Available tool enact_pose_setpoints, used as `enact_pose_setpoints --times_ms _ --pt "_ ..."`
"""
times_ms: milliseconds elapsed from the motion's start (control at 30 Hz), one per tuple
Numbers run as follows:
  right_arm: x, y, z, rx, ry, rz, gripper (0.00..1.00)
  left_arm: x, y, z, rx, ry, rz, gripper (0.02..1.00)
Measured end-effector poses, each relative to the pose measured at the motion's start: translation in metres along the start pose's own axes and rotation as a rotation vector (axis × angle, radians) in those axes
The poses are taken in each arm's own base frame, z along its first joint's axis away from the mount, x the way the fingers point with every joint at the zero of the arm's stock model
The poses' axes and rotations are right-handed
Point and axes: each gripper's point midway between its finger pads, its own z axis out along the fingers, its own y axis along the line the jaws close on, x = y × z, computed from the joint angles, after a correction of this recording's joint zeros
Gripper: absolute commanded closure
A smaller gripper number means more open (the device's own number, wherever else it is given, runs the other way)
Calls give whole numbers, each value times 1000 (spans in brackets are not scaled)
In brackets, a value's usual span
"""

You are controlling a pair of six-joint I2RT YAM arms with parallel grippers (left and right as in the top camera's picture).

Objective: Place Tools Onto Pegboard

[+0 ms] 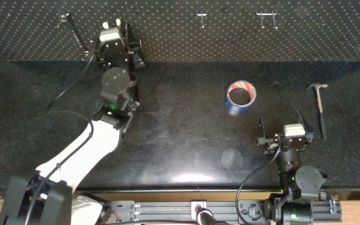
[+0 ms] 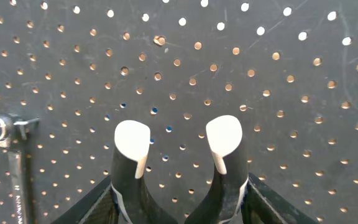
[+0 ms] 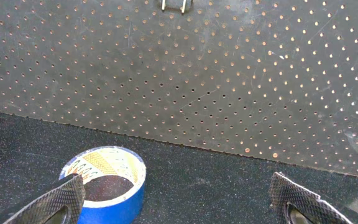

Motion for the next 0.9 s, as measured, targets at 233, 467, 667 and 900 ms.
enact_pose_setpoints --times_ms 233,467,667,900 --pt "0 0 0 0 0 0 29 44 -3 9 0 151 89 989" --pt "0 0 0 0 0 0 29 51 -9 8 35 179 100 102" --pt "0 0 0 0 0 0 29 64 -4 1 33 275 154 25" --pt "0 0 0 0 1 0 29 -7 68 -146 231 19 6 25"
